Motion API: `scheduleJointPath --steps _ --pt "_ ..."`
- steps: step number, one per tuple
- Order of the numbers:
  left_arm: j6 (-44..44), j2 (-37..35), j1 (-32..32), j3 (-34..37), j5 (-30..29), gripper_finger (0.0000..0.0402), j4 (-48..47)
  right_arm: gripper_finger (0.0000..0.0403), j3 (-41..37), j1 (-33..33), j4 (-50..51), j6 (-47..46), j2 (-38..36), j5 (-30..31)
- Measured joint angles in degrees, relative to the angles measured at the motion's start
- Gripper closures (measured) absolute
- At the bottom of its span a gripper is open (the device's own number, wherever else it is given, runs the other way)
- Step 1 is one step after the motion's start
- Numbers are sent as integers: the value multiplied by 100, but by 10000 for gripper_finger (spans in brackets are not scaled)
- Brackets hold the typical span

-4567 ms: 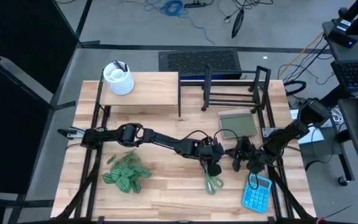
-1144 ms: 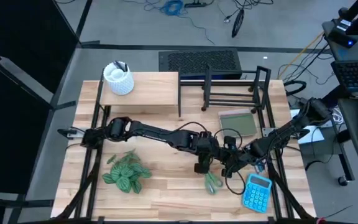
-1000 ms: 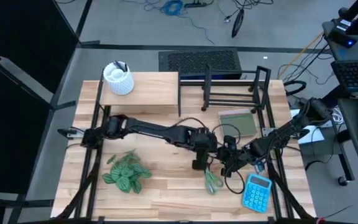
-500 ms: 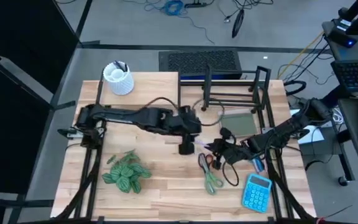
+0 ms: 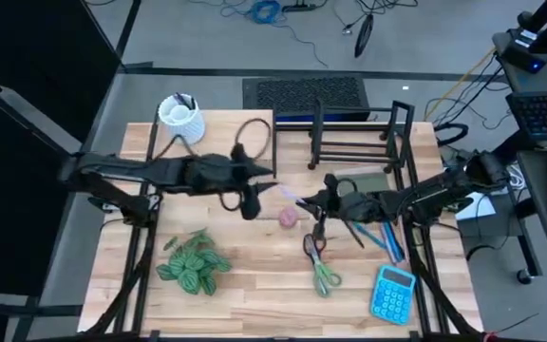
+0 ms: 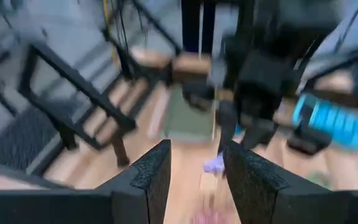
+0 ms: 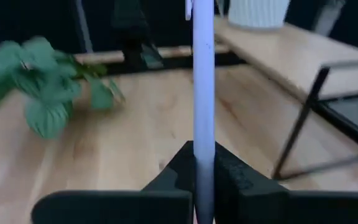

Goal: Stock shelves
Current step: Put the purple pen into the white pen holder

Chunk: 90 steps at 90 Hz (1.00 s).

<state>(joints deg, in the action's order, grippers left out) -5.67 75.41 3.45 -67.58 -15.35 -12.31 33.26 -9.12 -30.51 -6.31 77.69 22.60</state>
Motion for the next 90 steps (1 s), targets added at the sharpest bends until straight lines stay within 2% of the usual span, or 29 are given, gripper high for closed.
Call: scheduleJointPath --steps 7,22,41,76,83,90 --pt "22 -73 -56 338 246 270 528 399 0 102 -437 104 0 -250" --pt "-5 81 -234 939 1155 270 2109 399 0 264 -1237 167 0 -665" --pt "311 483 -263 1007 1816 270 3090 399 0 321 -1524 113 0 -1213" --pt "345 786 -301 996 1846 272 3808 399 -2 306 -1500 141 0 -1286" --pt "341 788 -323 996 1843 287 3768 399 -4 304 -1506 143 0 -1359" --pt "341 788 -354 996 1848 321 3775 399 -4 306 -1519 138 0 -1354"
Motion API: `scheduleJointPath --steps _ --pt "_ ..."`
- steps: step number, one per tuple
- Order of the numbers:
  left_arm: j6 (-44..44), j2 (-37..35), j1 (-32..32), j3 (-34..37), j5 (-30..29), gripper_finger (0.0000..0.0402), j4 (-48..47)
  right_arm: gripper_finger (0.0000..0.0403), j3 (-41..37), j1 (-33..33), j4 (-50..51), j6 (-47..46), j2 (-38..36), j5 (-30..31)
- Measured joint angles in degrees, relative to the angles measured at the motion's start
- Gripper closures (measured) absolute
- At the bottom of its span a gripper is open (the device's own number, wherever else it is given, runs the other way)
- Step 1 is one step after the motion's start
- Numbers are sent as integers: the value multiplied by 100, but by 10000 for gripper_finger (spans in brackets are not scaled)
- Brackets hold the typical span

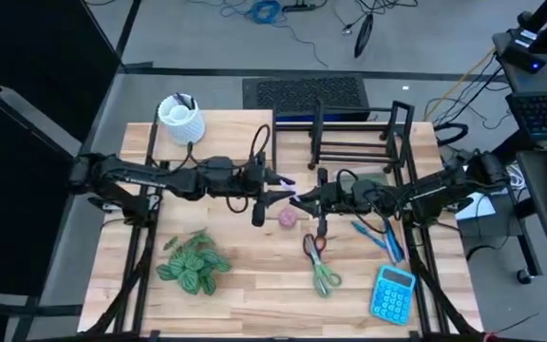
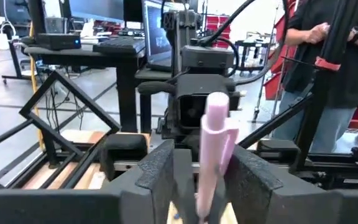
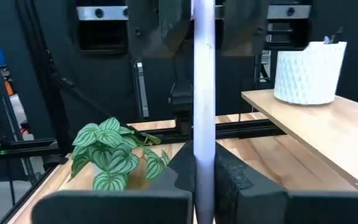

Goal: Stock shelves
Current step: Put the purple pen into the white pen holder

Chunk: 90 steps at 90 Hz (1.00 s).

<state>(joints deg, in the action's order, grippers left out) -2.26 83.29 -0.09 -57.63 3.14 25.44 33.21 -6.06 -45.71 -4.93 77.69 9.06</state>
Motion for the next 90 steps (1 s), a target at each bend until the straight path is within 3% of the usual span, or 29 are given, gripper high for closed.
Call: scheduleJointPath --steps 10,31,48,60,75,90 --pt "-22 0 -43 0 9 378 -16 395 0 2 19 -35 0 39" --pt "132 -91 -70 0 -428 380 -75 327 0 50 134 -172 -102 205" --pt "569 -515 -199 -72 -1177 380 -494 255 2 225 992 -194 -621 422" --pt "1427 -944 -344 -278 -2887 380 -1086 230 0 246 2171 -210 -1006 678" --pt "2761 -1434 -558 -343 -5149 380 -1406 227 0 312 3384 -612 -1156 1184" --pt "2869 -2070 -1058 -343 -6390 380 -1991 233 -2 343 3872 -1094 -944 1205"
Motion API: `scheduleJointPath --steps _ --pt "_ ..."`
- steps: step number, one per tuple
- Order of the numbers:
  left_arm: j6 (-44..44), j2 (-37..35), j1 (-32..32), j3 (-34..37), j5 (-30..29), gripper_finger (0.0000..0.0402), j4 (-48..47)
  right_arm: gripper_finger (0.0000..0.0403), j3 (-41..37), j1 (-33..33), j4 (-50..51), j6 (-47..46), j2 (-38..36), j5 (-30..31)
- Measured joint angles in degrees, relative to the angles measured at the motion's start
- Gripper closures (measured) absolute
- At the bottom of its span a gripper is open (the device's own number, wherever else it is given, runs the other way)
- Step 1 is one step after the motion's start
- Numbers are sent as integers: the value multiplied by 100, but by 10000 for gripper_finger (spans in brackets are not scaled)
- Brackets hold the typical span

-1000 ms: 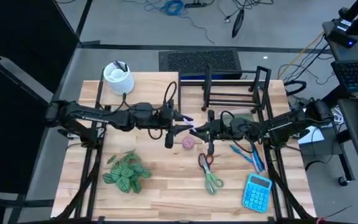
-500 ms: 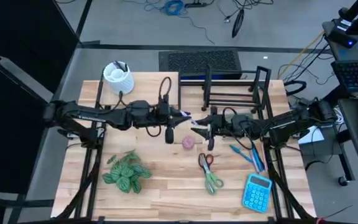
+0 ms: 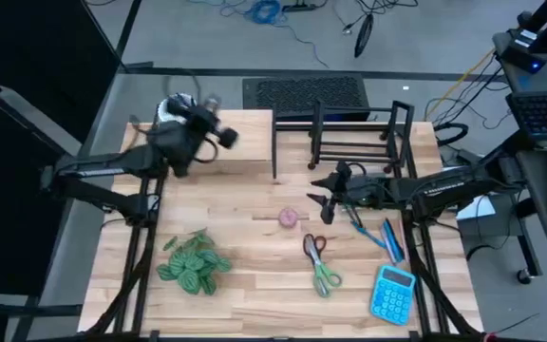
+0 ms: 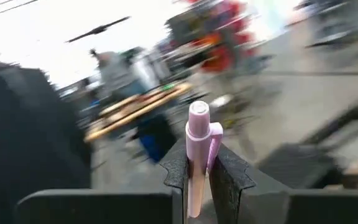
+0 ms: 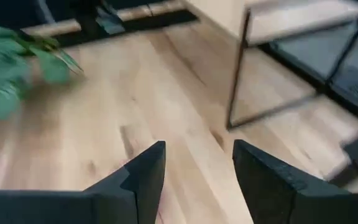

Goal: Stock shelves
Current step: Put the purple pen into the white pen holder

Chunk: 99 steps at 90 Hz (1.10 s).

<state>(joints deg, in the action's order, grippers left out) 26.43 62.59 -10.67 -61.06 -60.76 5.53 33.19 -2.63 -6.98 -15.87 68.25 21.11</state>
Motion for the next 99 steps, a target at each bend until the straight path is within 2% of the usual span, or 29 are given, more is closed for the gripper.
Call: scheduleJointPath --steps 6,14,26,44,54,75,87,99 --pt "-296 -222 -265 0 -170 380 -447 233 0 -7 -55 -121 140 -10" --pt "-1072 -520 -633 0 -92 380 -1200 233 0 -4 -218 -267 365 -37" --pt "-2127 -799 -1332 0 720 380 -2135 233 0 -9 -450 -459 675 -33" --pt "-2765 -805 -2139 5 1878 380 -2919 234 0 -11 -666 -682 1033 -43" --pt "-2903 -721 -2330 66 2309 380 -2957 234 0 -11 -647 -882 1137 -44" --pt "-2634 -603 -2806 234 2478 380 -2618 234 0 -11 -695 -899 1147 -43" --pt "-2618 -565 -3037 234 2915 380 -2487 234 0 -11 -716 -899 1147 -44" --pt "-2695 -412 -3105 234 3065 380 -2677 234 0 -11 -789 -901 1147 -44"
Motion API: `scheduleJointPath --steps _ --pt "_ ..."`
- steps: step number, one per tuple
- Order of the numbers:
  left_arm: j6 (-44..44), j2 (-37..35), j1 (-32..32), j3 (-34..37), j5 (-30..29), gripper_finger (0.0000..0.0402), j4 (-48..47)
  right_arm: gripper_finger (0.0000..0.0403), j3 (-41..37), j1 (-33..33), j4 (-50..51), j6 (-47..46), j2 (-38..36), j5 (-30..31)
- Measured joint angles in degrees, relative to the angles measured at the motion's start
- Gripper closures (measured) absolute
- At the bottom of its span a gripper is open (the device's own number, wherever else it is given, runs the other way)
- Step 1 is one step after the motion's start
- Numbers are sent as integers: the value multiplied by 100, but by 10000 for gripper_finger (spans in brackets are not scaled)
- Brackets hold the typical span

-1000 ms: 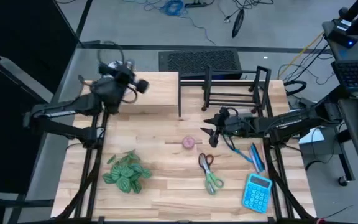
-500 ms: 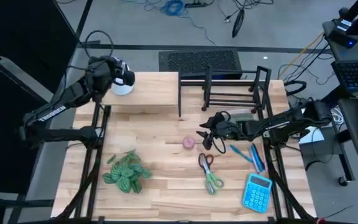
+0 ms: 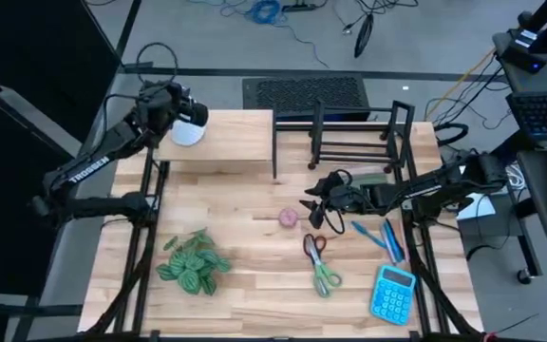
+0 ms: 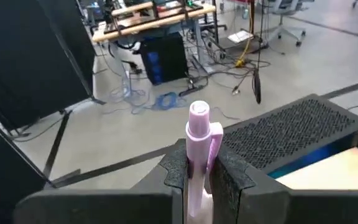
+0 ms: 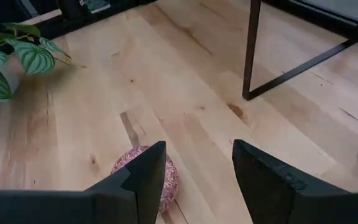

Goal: Stock shelves
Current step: Put the purple pen into the white pen holder, then put the blue pen into the white pen holder

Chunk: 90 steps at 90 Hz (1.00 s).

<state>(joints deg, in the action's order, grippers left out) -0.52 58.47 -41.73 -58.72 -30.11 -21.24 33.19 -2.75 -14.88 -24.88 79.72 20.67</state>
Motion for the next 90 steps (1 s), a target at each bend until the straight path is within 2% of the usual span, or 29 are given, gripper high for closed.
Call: scheduleJointPath --steps 14,59,80,90 --pt "-68 128 12 2 37 371 -226 234 0 -65 -6 0 0 2" --pt "-22 2 25 -282 293 235 -354 234 0 -223 11 46 -2 -158" --pt "106 -247 203 -676 293 224 -331 234 1 -229 208 305 -283 -612" --pt "295 -342 438 -828 293 224 -333 234 7 -231 799 341 -708 -1030"
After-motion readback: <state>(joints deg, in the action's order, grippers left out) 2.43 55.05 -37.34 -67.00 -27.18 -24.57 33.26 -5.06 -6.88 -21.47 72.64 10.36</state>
